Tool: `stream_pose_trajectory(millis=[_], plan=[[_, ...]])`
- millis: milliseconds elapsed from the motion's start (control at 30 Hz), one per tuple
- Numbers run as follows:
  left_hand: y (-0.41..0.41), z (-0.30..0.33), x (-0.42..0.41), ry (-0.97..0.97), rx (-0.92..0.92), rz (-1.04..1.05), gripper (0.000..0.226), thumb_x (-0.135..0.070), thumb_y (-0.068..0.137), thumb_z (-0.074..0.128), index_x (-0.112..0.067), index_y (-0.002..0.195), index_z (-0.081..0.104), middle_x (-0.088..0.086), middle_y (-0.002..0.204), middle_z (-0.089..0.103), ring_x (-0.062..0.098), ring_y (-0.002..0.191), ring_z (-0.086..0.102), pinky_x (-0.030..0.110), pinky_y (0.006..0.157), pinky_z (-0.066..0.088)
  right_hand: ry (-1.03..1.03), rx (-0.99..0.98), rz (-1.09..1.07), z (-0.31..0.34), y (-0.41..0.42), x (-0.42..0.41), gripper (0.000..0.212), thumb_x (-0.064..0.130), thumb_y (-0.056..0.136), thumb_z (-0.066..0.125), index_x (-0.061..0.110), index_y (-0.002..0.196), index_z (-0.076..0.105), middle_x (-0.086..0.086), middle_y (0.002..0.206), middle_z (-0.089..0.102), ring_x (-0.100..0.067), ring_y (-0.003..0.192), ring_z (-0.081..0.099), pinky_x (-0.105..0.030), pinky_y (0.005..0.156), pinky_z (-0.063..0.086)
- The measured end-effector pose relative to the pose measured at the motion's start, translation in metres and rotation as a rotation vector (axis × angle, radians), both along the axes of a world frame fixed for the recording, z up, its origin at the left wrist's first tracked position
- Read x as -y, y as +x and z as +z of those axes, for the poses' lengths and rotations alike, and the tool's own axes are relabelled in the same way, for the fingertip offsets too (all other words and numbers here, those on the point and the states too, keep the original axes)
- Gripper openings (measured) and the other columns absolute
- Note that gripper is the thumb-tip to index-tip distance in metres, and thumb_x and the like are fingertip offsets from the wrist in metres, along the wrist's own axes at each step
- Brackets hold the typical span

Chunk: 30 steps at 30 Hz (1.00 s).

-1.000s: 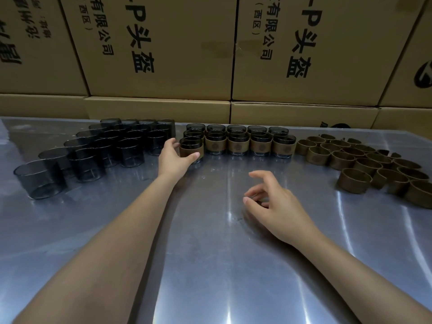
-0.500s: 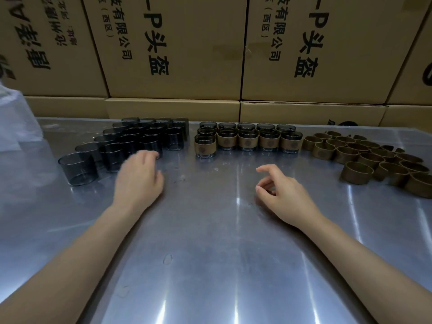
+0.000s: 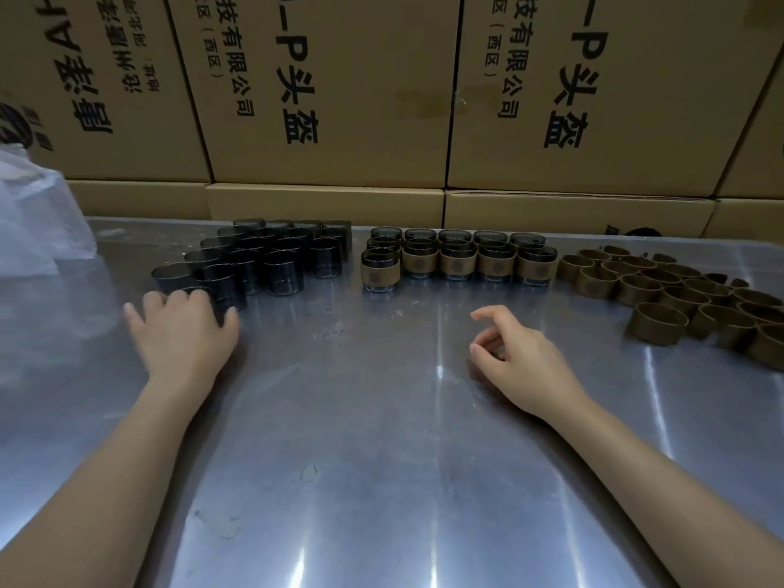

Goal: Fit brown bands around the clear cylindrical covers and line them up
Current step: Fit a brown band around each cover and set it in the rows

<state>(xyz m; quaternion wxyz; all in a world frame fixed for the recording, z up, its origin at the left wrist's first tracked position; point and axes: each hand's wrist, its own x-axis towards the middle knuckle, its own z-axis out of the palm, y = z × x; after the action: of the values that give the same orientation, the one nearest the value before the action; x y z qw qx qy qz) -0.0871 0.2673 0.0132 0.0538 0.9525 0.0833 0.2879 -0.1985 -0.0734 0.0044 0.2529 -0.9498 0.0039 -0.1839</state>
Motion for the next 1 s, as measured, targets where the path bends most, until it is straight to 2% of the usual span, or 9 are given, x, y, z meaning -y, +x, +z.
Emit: stream_pose_trajectory(millis=[100,200,367,500,533,633,733,900,1000], plan=[[-0.019,0.006,0.023,0.015,0.031,-0.204,0.044,-0.04,0.093,0.055,-0.008,0.063,0.054,0.014,0.063,0.058,0.034,0.077,0.057,0.045,0.084,0.046,-0.003,-0.009,-0.003,0.001,-0.001,-0.001,0.039,0.031,0.095,0.055,0.03,0.132,0.042,0.021,0.092,0.057,-0.006,0.092,0.058,-0.027,0.076,0.045],[-0.042,0.008,0.067,-0.013,0.055,-0.514,0.047,-0.041,0.095,0.051,-0.014,0.058,0.044,0.006,0.057,0.05,0.026,0.064,0.049,0.035,0.061,0.038,0.004,-0.021,0.005,0.001,-0.001,-0.002,0.039,0.038,0.093,0.056,0.032,0.13,0.043,0.022,0.092,0.058,-0.004,0.093,0.057,-0.027,0.075,0.044],[-0.083,0.002,0.151,-0.153,0.067,-1.026,0.041,-0.049,0.096,0.032,-0.023,0.065,0.041,-0.004,0.068,0.042,0.022,0.072,0.044,0.033,0.064,0.029,-0.003,-0.062,0.127,0.006,-0.007,-0.006,0.065,0.074,0.069,0.048,0.036,0.122,0.049,0.022,0.102,0.058,-0.002,0.1,0.051,-0.03,0.083,0.046],[-0.093,-0.004,0.202,-0.33,-0.029,-1.056,0.046,-0.053,0.096,0.03,-0.021,0.071,0.052,-0.006,0.078,0.038,0.012,0.081,0.039,0.028,0.068,0.031,0.058,-0.099,0.148,0.009,-0.005,-0.007,0.02,0.044,0.07,0.058,0.041,0.088,0.05,0.015,0.093,0.057,-0.01,0.087,0.057,-0.037,0.072,0.052],[-0.092,-0.005,0.207,-0.333,-0.029,-1.052,0.047,-0.052,0.097,0.031,-0.018,0.074,0.054,-0.005,0.083,0.039,0.011,0.085,0.038,0.028,0.071,0.032,0.112,-0.088,0.146,0.009,-0.004,-0.005,0.018,0.034,0.075,0.062,0.041,0.085,0.048,0.013,0.091,0.058,-0.01,0.084,0.058,-0.036,0.07,0.053],[-0.087,-0.01,0.209,-0.29,-0.048,-1.082,0.047,-0.057,0.092,0.027,-0.018,0.088,0.052,-0.005,0.109,0.038,0.012,0.111,0.03,0.028,0.095,0.03,0.298,-0.033,0.136,0.006,-0.003,0.003,0.03,0.026,0.081,0.068,0.041,0.101,0.052,0.014,0.095,0.064,-0.007,0.089,0.061,-0.031,0.074,0.054],[-0.085,-0.013,0.208,-0.417,-0.003,-1.12,0.044,-0.054,0.087,0.044,-0.019,0.114,0.048,-0.007,0.13,0.027,0.012,0.126,0.023,0.024,0.107,0.021,0.432,0.056,0.163,0.004,-0.001,0.007,0.049,0.016,0.077,0.076,0.043,0.112,0.054,0.014,0.103,0.067,-0.004,0.098,0.063,-0.027,0.085,0.053],[-0.079,-0.005,0.207,-0.748,-0.134,-1.162,0.076,-0.038,0.083,0.07,-0.021,0.145,0.031,-0.009,0.147,0.028,0.0,0.136,0.026,-0.002,0.102,0.017,0.56,0.166,0.214,-0.001,0.005,0.01,0.06,0.001,0.069,0.083,0.035,0.111,0.057,0.024,0.102,0.068,0.004,0.096,0.064,-0.01,0.078,0.048],[-0.076,-0.004,0.206,-0.848,-0.199,-1.173,0.073,-0.037,0.081,0.074,-0.026,0.143,0.038,-0.013,0.14,0.046,-0.002,0.128,0.042,0.0,0.098,0.03,0.543,0.199,0.227,-0.001,0.004,0.008,0.062,-0.002,0.07,0.081,0.037,0.111,0.055,0.027,0.103,0.066,0.005,0.098,0.063,-0.008,0.078,0.047]])
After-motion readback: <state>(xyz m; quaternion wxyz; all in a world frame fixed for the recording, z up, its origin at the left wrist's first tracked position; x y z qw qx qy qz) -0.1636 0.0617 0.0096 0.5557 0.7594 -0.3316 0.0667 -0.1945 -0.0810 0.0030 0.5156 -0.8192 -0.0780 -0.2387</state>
